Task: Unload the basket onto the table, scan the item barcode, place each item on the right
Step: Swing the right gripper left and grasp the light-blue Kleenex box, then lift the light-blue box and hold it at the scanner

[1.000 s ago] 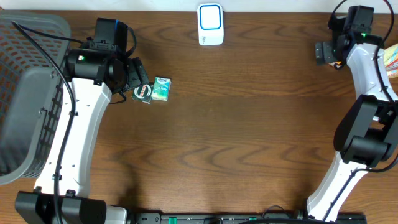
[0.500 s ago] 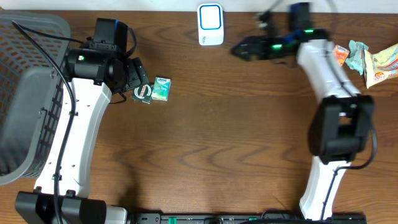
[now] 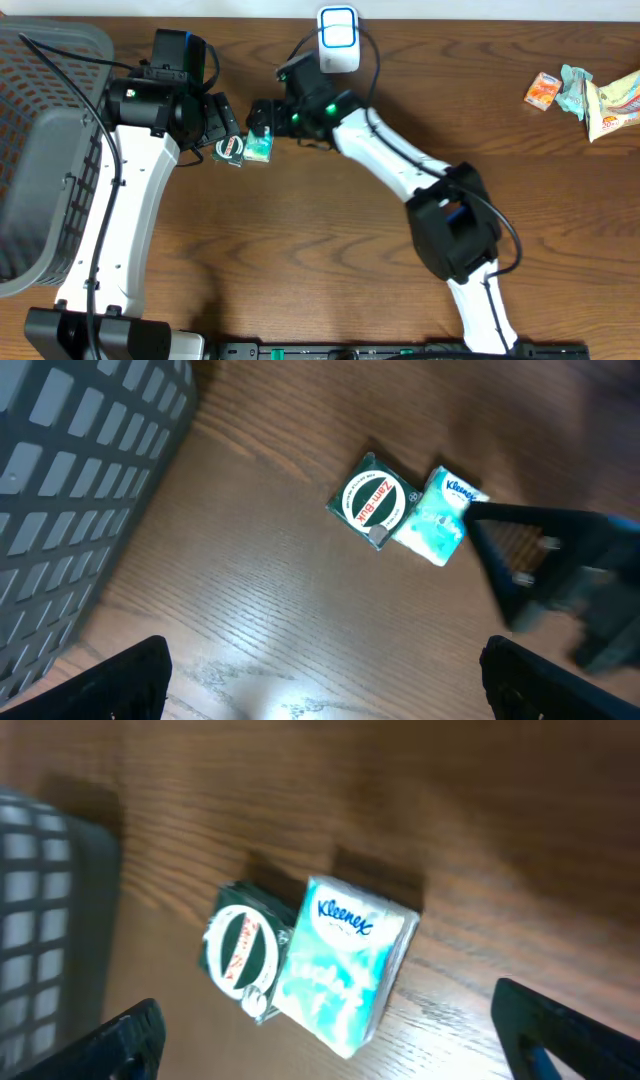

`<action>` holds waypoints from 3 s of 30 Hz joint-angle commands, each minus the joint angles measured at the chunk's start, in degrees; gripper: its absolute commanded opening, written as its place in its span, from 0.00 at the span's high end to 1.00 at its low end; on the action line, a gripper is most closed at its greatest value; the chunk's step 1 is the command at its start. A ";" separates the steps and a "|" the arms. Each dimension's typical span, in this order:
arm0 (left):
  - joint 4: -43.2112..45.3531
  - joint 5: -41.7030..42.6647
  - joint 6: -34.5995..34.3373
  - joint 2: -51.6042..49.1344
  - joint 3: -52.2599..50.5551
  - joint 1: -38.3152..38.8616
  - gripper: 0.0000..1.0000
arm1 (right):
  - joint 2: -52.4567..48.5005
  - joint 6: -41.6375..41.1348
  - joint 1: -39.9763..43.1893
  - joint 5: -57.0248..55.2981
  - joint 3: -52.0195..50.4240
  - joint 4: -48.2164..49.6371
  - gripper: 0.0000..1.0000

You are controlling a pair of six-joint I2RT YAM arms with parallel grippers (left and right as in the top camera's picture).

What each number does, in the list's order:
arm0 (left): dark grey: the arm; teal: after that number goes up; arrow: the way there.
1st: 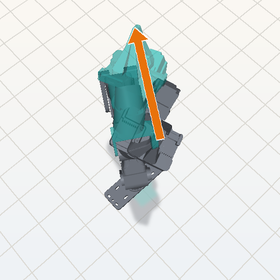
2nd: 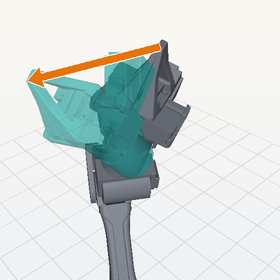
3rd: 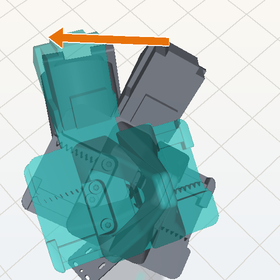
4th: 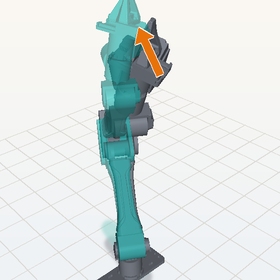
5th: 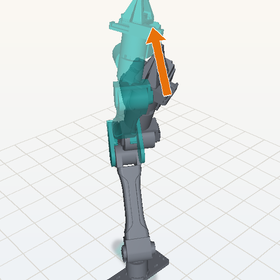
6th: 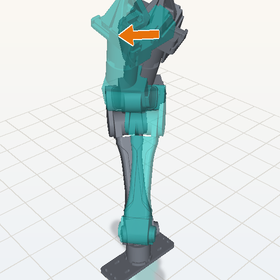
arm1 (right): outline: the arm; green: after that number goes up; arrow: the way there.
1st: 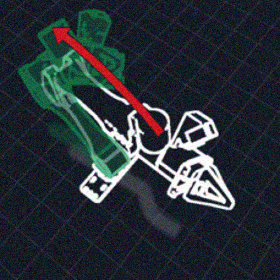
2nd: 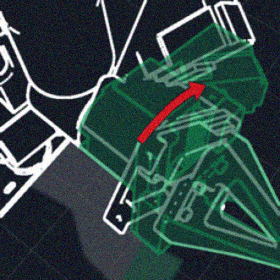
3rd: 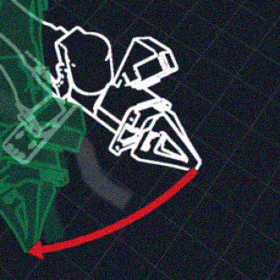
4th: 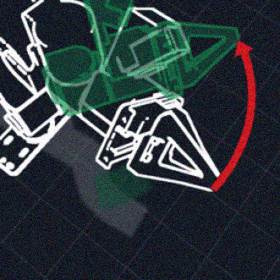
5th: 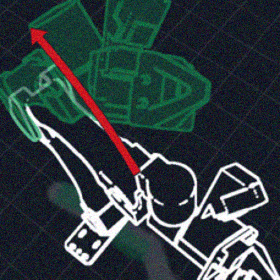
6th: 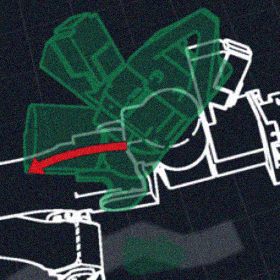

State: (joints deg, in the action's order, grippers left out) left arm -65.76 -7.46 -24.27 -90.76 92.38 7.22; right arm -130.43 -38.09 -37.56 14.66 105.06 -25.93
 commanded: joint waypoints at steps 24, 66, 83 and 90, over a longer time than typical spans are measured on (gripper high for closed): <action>-0.20 -0.52 -0.70 -0.20 0.50 -0.09 0.02 | -4.57 4.57 7.61 13.00 0.22 -2.62 0.99; -0.20 -0.52 -0.70 -0.20 0.50 -0.09 0.02 | 2.05 39.01 32.98 74.79 0.22 -4.22 0.99; -0.20 -0.52 -0.70 -0.20 0.50 -0.09 0.02 | 2.38 48.61 15.34 -39.01 0.39 -5.03 0.99; -0.20 -0.52 -0.70 -0.20 0.50 -0.09 0.02 | 2.16 72.91 12.17 -44.81 0.37 22.10 0.99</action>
State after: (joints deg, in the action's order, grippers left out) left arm -65.76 -7.46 -24.27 -90.76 92.38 7.22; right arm -129.27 24.40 -25.26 -24.67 104.99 -9.32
